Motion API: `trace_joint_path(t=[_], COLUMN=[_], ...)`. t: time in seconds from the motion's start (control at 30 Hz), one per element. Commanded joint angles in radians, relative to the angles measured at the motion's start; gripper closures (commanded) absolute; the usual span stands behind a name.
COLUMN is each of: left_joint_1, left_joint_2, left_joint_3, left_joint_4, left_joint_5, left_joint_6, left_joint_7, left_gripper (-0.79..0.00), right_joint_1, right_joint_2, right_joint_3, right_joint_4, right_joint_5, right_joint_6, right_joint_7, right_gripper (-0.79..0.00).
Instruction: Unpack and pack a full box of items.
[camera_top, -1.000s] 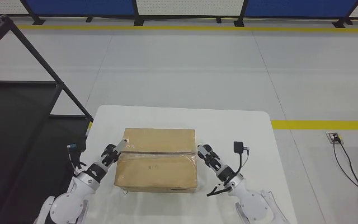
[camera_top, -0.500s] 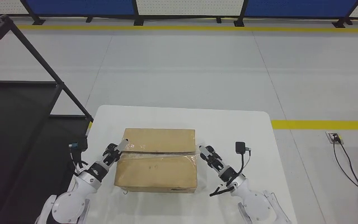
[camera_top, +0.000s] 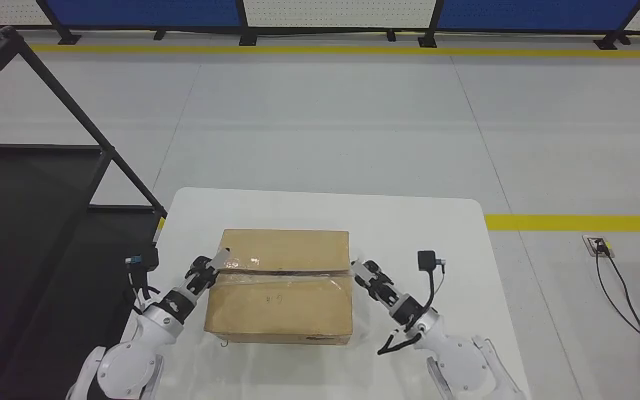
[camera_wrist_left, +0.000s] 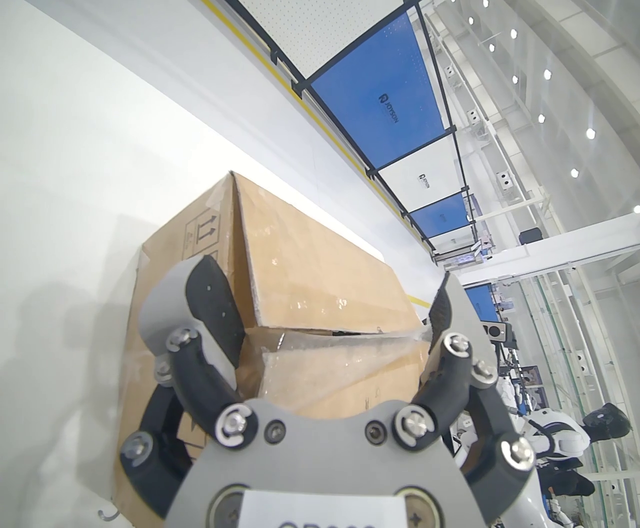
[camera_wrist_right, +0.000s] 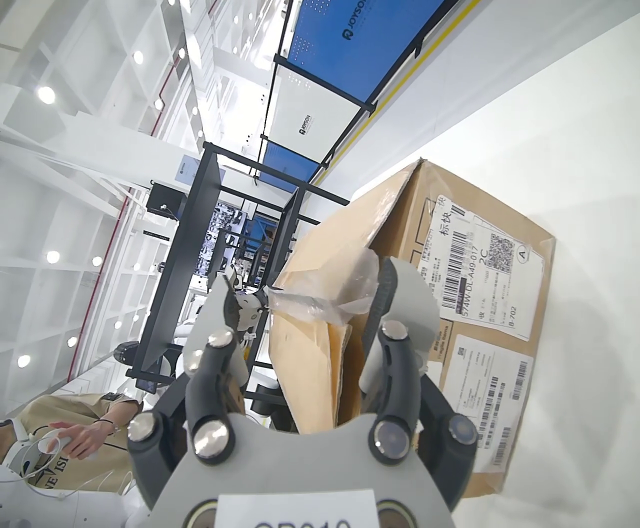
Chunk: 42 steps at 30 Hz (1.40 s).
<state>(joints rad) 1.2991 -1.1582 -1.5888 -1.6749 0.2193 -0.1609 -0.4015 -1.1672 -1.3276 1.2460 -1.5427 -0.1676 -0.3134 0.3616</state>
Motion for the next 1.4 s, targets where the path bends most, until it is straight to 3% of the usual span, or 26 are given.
trace_joint_path(t=[0.0,0.4,0.67,0.73,0.83,1.0,1.37], left_joint_1=[-0.002,-0.006,0.02,0.028,0.042,0.071,0.107], left_joint_2=[0.0,0.001,0.004,0.005,0.006,0.007,0.008], left_joint_3=[0.002,0.009,-0.024,-0.034,-0.05,-0.072,-0.104], left_joint_4=[0.001,0.007,-0.03,-0.04,-0.052,-0.065,-0.069], left_joint_5=[0.0,-0.002,-0.026,-0.035,-0.047,-0.066,-0.096], left_joint_6=[0.003,0.004,-0.009,-0.012,-0.015,-0.024,-0.03], left_joint_7=[0.003,0.01,0.021,0.026,0.034,0.045,0.071], left_gripper=[-0.785,-0.785,-0.785,-0.785,-0.785,-0.785,-0.785], right_joint_1=[0.0,-0.02,-0.086,-0.09,-0.052,0.066,0.278], right_joint_2=[0.001,0.002,0.011,0.014,0.021,0.02,0.0], right_joint_3=[0.002,0.015,0.073,0.069,0.057,0.007,-0.096], right_joint_4=[-0.002,-0.033,-0.169,-0.198,-0.187,-0.092,0.088], right_joint_5=[-0.011,-0.064,-0.124,-0.112,-0.055,0.001,0.037], right_joint_6=[0.011,0.066,-0.003,-0.036,-0.076,-0.026,0.108], right_joint_7=[-0.006,-0.082,-0.18,-0.131,0.04,0.202,0.295], right_gripper=[-0.785,-0.785,-0.785,-0.785,-0.785,-0.785,-0.785])
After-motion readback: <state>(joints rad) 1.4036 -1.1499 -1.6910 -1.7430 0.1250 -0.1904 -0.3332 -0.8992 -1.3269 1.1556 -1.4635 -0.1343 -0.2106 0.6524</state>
